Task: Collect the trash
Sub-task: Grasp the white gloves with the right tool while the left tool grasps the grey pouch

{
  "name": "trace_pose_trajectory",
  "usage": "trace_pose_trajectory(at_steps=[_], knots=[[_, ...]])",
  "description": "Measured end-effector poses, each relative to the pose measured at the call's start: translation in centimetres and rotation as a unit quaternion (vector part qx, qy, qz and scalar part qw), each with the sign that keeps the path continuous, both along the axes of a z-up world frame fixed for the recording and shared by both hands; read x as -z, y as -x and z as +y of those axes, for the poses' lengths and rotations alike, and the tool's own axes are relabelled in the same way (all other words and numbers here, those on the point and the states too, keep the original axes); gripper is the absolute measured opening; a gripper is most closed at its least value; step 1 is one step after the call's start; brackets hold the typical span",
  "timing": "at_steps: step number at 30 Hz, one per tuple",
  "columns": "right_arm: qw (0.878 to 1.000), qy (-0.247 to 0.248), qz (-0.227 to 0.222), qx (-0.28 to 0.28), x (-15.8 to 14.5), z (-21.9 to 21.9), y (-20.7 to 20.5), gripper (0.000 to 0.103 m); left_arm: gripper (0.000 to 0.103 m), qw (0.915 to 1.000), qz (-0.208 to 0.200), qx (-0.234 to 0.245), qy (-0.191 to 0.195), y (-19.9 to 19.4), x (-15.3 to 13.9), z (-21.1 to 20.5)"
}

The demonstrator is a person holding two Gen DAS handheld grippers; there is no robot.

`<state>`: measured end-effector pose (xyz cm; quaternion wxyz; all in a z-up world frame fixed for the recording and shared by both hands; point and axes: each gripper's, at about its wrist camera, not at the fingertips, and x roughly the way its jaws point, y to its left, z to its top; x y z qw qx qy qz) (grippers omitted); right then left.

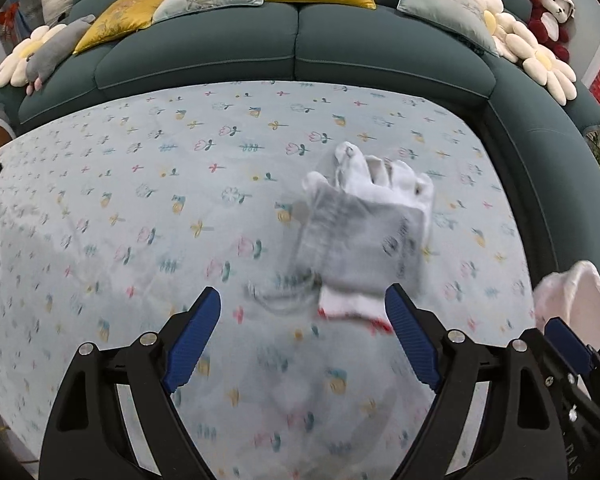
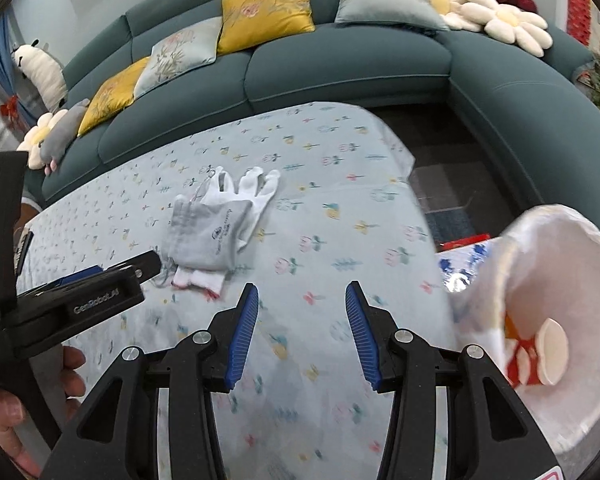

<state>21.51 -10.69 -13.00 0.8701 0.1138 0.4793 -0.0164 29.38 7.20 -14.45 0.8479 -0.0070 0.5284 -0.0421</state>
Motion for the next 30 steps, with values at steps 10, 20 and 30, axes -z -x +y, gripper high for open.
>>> trace_pose_trajectory(at_steps=[10, 20, 30], knots=[[1.000, 0.000, 0.017, -0.008, 3.1, 1.3, -3.7, 0.045, 0.070, 0.9997, 0.018, 0.004, 0.015, -4.0, 2.8, 0.0], [1.000, -0.006, 0.029, -0.009, 4.6, 2.0, -4.6, 0.045, 0.005, 0.9991, 0.013, 0.033, 0.022, -3.6, 3.1, -0.1], [0.999, -0.016, 0.022, -0.030, 4.0, 4.4, -5.2, 0.045, 0.001, 0.9986, -0.007, -0.020, 0.048, -0.4, 0.1, 5.4]])
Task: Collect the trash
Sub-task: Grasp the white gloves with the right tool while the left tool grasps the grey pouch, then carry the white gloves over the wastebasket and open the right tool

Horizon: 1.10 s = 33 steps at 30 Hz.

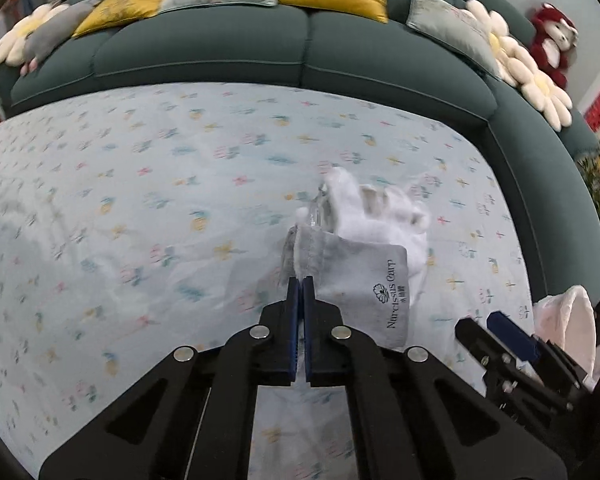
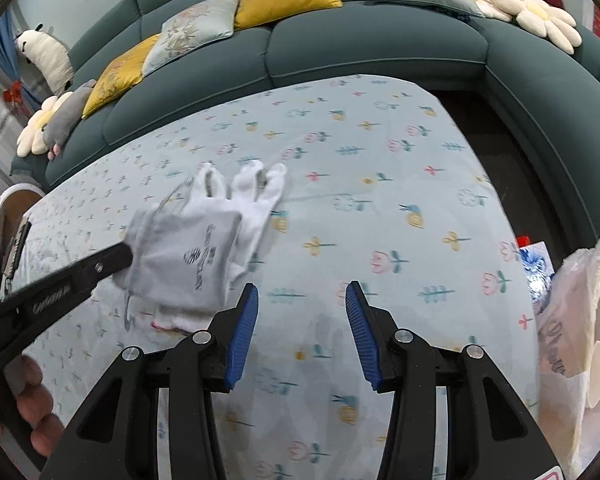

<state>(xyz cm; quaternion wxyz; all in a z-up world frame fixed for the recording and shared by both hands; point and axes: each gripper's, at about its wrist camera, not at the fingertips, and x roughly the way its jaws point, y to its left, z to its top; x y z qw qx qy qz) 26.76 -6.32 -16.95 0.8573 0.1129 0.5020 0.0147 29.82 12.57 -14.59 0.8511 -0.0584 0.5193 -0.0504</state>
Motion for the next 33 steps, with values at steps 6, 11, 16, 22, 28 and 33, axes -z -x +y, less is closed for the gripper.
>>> trace_pose_trajectory(at_steps=[6, 11, 16, 22, 28, 33], knots=[[1.000, -0.007, -0.002, -0.023, 0.0, 3.1, -0.7, 0.045, 0.002, 0.9990, 0.004, -0.042, 0.016, 1.3, -0.3, 3.9], [0.999, -0.014, 0.010, -0.039, 0.9, 5.5, -1.5, 0.045, 0.002, 0.9979, 0.011, -0.064, -0.004, 2.0, 0.4, 6.1], [0.998, -0.009, 0.029, -0.054, 2.4, 7.4, -2.2, 0.045, 0.002, 0.9968, 0.017, -0.077, -0.011, 2.7, 0.9, 7.8], [0.997, 0.005, 0.030, -0.071, 3.0, 8.9, -2.3, 0.008, 0.001, 0.9966, 0.018, -0.080, -0.009, 3.3, 0.4, 8.4], [0.997, 0.010, 0.009, -0.078, 0.4, 8.3, -0.6, 0.006, 0.001, 0.9979, 0.001, -0.065, -0.005, 4.4, -2.2, 7.1], [0.998, 0.008, -0.024, -0.063, -3.7, 6.3, 1.7, 0.005, 0.001, 0.9987, -0.015, -0.049, 0.002, 5.9, -5.0, 4.8]])
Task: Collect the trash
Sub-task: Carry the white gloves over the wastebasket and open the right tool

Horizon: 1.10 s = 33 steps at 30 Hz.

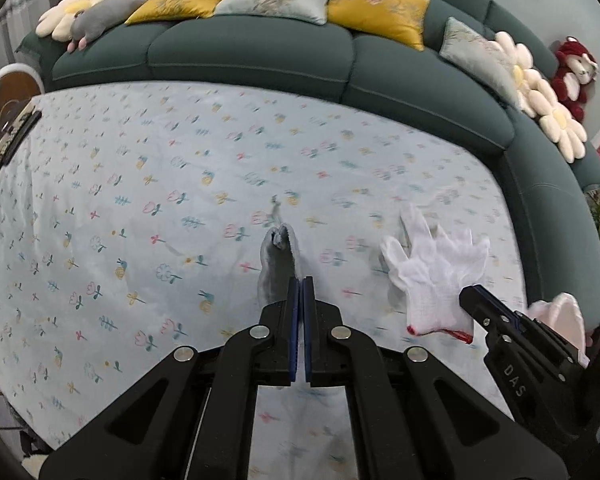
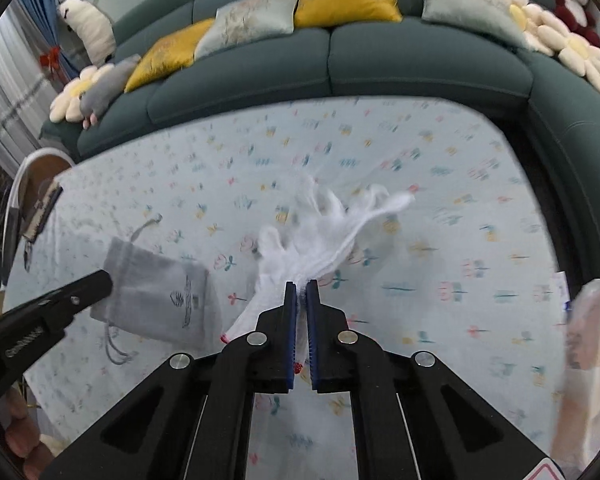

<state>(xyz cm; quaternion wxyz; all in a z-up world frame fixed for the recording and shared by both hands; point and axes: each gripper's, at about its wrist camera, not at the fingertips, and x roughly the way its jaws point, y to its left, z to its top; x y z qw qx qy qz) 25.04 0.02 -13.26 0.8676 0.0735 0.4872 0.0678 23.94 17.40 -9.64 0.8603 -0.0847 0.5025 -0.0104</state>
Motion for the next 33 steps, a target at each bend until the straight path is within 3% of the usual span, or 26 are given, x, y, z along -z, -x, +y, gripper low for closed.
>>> trace_pose_trajectory(at_steps=[9, 18, 33], knots=[[0.997, 0.000, -0.057, 0.044, -7.2, -6.2, 5.3, 0.005, 0.001, 0.9973, -0.037, 0.063, -0.001, 3.9, -5.5, -7.5], [0.990, 0.003, -0.093, 0.103, -11.3, -13.9, 11.3, 0.005, 0.001, 0.9889, -0.063, 0.135, -0.001, 7.5, -8.8, -16.0], [0.974, 0.003, -0.111, 0.197, -12.5, -24.8, 18.7, 0.005, 0.001, 0.9695, -0.077, 0.232, -0.010, 11.9, -10.7, -27.2]])
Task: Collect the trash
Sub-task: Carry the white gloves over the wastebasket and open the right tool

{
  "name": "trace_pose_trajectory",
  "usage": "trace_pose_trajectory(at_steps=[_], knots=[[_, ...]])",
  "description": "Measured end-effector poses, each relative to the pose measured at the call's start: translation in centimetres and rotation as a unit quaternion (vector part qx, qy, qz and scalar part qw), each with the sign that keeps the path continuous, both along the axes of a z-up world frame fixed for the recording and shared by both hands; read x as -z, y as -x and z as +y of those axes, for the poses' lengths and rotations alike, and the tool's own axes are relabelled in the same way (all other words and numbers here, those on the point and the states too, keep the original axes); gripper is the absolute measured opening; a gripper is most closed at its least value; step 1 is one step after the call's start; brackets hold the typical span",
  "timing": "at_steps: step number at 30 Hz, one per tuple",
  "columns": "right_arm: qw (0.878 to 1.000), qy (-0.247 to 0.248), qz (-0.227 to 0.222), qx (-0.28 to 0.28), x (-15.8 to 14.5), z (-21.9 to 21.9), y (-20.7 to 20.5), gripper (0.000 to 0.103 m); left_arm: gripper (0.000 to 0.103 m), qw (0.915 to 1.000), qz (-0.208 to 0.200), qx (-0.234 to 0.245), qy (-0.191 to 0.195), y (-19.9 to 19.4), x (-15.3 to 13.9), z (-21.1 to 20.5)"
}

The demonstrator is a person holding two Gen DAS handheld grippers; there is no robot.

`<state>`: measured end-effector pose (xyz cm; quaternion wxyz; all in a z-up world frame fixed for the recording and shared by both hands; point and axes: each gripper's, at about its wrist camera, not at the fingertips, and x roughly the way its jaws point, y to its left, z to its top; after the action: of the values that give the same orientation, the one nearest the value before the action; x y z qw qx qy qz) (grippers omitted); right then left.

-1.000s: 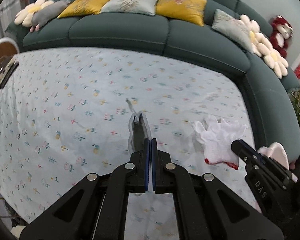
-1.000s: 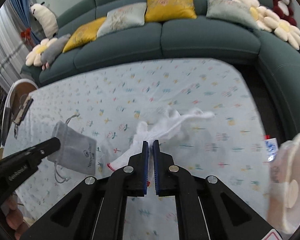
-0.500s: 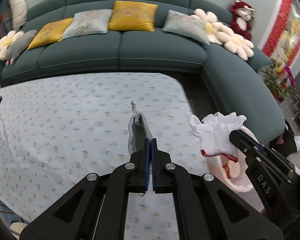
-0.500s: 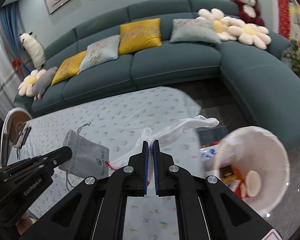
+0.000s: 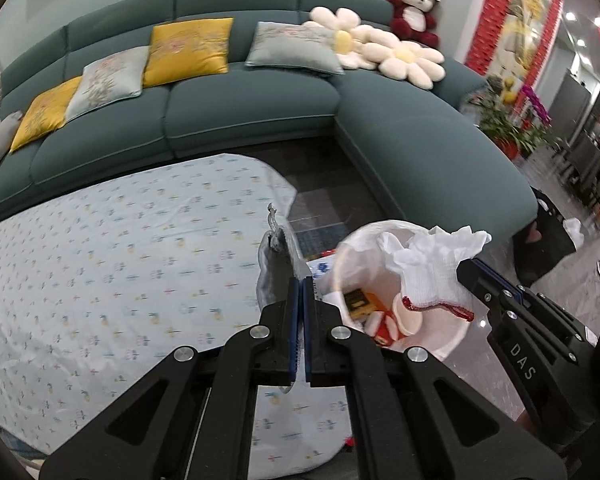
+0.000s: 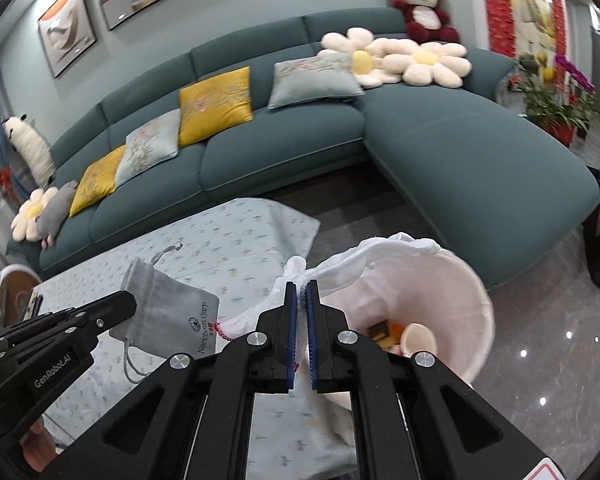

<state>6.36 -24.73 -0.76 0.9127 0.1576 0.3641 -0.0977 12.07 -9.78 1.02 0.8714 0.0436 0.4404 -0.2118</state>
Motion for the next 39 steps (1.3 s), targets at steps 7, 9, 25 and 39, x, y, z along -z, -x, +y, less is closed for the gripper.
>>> trace_pose_trajectory(at_steps=[7, 9, 25, 39], knots=[[0.999, -0.008, 0.000, 0.034, 0.7, -3.8, 2.1, 0.005, 0.001, 0.9994, -0.001, 0.034, -0.007, 1.0, 0.1, -4.0], [0.999, -0.010, 0.001, 0.040, 0.9, -4.3, 2.3, 0.005, 0.001, 0.9991, 0.002, 0.041, -0.007, 1.0, 0.2, -4.8], [0.997, -0.023, 0.009, 0.067, 2.4, -7.5, 2.8, 0.006, 0.002, 0.9972, 0.025, 0.069, -0.016, 0.3, 2.2, -9.5], [0.997, -0.022, 0.012, 0.077, 2.9, -8.0, 2.3, 0.019, 0.025, 0.9980, 0.028, 0.055, -0.016, -0.1, 3.0, -10.1]])
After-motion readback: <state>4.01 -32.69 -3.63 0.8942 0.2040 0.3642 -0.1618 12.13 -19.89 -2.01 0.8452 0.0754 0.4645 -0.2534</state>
